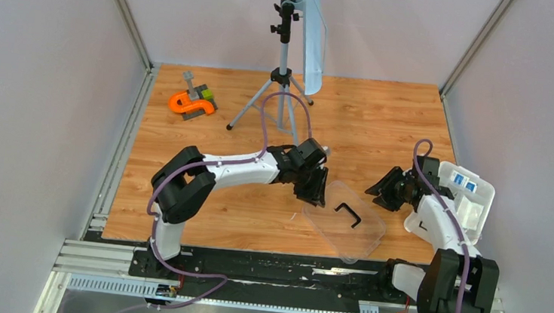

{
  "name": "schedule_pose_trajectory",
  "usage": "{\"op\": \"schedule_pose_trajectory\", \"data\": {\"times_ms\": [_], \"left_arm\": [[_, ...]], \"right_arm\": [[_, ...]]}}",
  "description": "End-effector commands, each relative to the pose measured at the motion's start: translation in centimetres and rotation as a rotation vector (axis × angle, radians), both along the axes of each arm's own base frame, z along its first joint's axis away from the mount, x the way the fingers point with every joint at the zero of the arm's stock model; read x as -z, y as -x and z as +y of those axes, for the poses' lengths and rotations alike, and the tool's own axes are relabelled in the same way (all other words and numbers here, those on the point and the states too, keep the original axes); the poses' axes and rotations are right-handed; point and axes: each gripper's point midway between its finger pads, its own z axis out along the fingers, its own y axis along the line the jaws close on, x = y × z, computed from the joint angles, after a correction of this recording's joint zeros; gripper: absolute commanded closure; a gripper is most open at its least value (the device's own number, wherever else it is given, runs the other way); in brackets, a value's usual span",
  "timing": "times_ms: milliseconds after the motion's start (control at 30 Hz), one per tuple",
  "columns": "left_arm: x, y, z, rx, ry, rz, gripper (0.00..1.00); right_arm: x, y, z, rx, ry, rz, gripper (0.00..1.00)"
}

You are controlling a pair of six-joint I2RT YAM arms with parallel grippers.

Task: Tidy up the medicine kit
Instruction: Adjust the lid at the center of the board.

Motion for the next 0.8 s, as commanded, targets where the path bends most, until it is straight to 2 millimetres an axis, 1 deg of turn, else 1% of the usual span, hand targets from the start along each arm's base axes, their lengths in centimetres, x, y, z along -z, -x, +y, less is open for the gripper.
{"op": "schedule_pose_trajectory", "data": {"times_ms": [0, 33, 67, 100, 167, 200, 300, 367, 400, 433, 467, 500, 533, 567, 600, 633, 667, 700, 733, 767], "left_arm": [[-0.4, 3.2, 4.1, 0.147, -0.104, -0.049, 0.62], [0.4, 3.7, 4.8, 0.177, -0.113, -0.045, 0.62], [0.6, 4.4, 4.8, 0.205, -0.099, -0.031, 0.63], [0.8, 4.6, 4.8, 0.232, -0.094, -0.033, 0.63], [1.4, 5.2, 4.7, 0.275, -0.09, -0.005, 0.65], [1.8, 5.4, 4.5, 0.289, -0.089, 0.012, 0.71], [2.2, 5.7, 4.0, 0.312, -0.082, 0.037, 0.74], [3.0, 5.0, 3.7, 0.295, -0.106, 0.031, 0.74], [3.0, 4.2, 3.4, 0.278, -0.12, 0.006, 0.73], [3.7, 3.7, 3.7, 0.26, -0.16, -0.004, 0.73], [3.3, 3.0, 3.1, 0.252, -0.158, -0.024, 0.73], [3.9, 2.4, 3.2, 0.238, -0.181, -0.03, 0.73], [3.6, 1.8, 2.6, 0.228, -0.173, -0.044, 0.73], [4.1, 1.2, 2.5, 0.213, -0.182, -0.044, 0.73], [3.9, 0.5, 2.0, 0.2, -0.171, -0.05, 0.72], [4.5, 0.0, 2.1, 0.19, -0.18, -0.04, 0.73], [4.1, -0.8, 1.6, 0.178, -0.169, -0.052, 0.73], [4.9, -1.6, 1.8, 0.16, -0.189, -0.049, 0.73], [4.3, -2.4, 1.3, 0.152, -0.18, -0.067, 0.72], [4.9, -3.3, 1.6, 0.135, -0.205, -0.071, 0.72]], "right_arm": [[-1.3, -0.6, -0.3, -0.018, 0.022, -0.029, 0.63], [-1.1, -0.6, -0.4, -0.011, 0.027, -0.022, 0.62], [-1.0, -0.8, -0.5, -0.004, 0.03, -0.016, 0.62], [-0.9, -1.0, -0.5, -0.005, 0.029, -0.011, 0.62], [-0.7, -1.4, -0.6, -0.002, 0.023, 0.001, 0.61], [-0.6, -1.7, -0.6, 0.0, 0.02, 0.005, 0.61], [-0.5, -2.2, -0.7, 0.005, 0.019, 0.006, 0.61], [-0.4, -2.4, -0.8, 0.009, 0.025, 0.002, 0.61], [-0.3, -2.4, -0.9, 0.013, 0.028, 0.005, 0.61], [-0.1, -2.4, -1.0, 0.015, 0.032, 0.008, 0.61], [0.1, -2.4, -1.0, 0.017, 0.035, 0.015, 0.61], [0.4, -2.3, -1.1, 0.021, 0.036, 0.025, 0.61], [0.7, -2.2, -1.1, 0.021, 0.035, 0.034, 0.6], [1.0, -2.1, -1.1, 0.021, 0.032, 0.044, 0.6], [1.1, -2.1, -1.0, 0.022, 0.028, 0.051, 0.6], [1.4, -1.9, -1.0, 0.022, 0.024, 0.058, 0.6], [1.6, -1.8, -0.9, 0.023, 0.021, 0.064, 0.61], [1.7, -1.6, -0.8, 0.022, 0.017, 0.068, 0.61], [1.9, -1.4, -0.8, 0.024, 0.014, 0.071, 0.61], [2.0, -1.3, -0.7, 0.022, 0.013, 0.073, 0.61]]}}
